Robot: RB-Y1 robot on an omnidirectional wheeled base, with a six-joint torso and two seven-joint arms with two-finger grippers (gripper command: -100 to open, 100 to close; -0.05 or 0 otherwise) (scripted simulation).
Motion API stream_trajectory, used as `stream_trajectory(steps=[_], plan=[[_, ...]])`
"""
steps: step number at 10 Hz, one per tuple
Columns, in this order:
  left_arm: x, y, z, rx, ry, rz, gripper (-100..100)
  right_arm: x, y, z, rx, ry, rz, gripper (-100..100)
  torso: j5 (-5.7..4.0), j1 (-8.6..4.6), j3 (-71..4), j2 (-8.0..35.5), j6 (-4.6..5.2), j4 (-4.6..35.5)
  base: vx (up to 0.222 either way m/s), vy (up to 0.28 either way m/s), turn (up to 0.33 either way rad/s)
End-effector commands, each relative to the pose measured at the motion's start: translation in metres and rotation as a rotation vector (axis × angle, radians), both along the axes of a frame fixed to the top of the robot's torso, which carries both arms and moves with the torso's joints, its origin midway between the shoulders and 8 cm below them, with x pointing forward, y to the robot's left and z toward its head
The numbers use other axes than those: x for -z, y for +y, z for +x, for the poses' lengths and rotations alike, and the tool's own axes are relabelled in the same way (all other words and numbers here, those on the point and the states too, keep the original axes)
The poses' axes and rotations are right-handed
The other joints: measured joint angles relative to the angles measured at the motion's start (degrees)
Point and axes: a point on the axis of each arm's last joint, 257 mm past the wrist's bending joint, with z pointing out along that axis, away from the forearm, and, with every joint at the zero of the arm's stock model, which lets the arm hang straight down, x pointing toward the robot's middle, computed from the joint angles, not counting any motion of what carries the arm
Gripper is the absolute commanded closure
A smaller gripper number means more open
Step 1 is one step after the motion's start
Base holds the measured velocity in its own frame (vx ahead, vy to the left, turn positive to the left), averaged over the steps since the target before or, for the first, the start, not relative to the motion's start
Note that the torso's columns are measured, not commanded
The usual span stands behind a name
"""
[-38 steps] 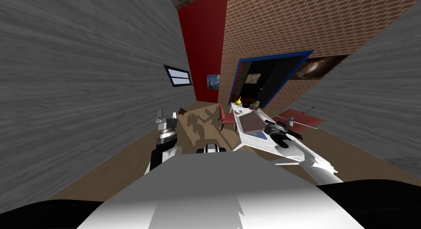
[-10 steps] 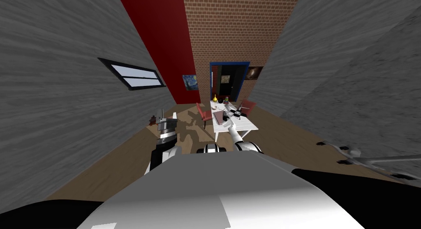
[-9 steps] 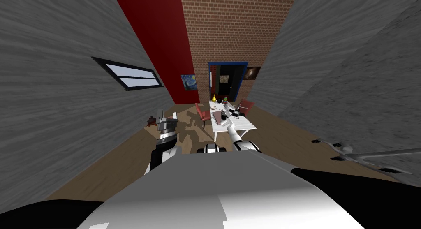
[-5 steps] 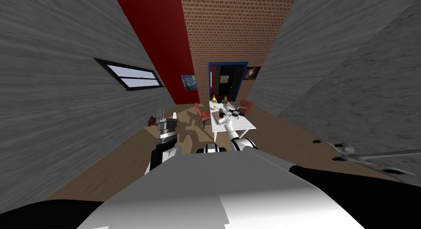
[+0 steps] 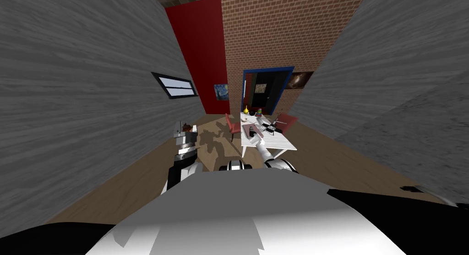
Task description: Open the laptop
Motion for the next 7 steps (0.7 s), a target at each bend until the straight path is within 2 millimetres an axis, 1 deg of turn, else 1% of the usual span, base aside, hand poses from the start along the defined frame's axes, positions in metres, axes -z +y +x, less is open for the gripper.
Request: stream_trajectory(steps=[1,2,3,4,5,6,7], plan=[[0.0,0.0,0.0,0.0,0.0,0.0,0,0.002,-0.011,-0.001,0.039,-0.007,0.055,-100,0.01,0.08,0.0,0.0,-0.07,0.0,0.013,-0.003,0.004],[0.0,0.0,0.0,0.0,0.0,0.0,0,0.002,-0.011,-0.001,0.05,-0.012,0.081,-100,0.03,0.12,0.1,0.1,-0.07,0.0,0.009,0.0,0.006],[0.0,0.0,0.0,0.0,0.0,0.0,0,0.046,-0.035,-0.027,0.065,0.069,0.046,-100,0.03,0.13,0.2,0.2,-0.06,0.1,-0.093,0.006,0.366],[0.0,0.0,0.0,0.0,0.0,0.0,0,0.059,-0.061,-0.042,0.096,0.091,0.033,-100,0.01,0.13,0.4,0.6,-0.11,0.1,-0.133,0.011,0.435],[0.0,0.0,0.0,0.0,0.0,0.0,0,0.069,-0.078,-0.053,0.128,0.101,0.046,-100,0.03,0.12,0.4,0.6,-0.06,0.2,-0.067,0.012,0.386],[0.0,0.0,0.0,0.0,0.0,0.0,0,0.081,-0.102,-0.069,0.158,0.123,0.032,-100,0.02,0.07,0.2,0.3,-0.04,0.1,-0.014,0.006,0.32],[0.0,0.0,0.0,0.0,0.0,0.0,0,0.069,-0.102,-0.064,0.157,0.096,0.037,-100,0.01,0.02,0.0,0.0,-0.04,0.0,0.004,-0.004,0.108]])
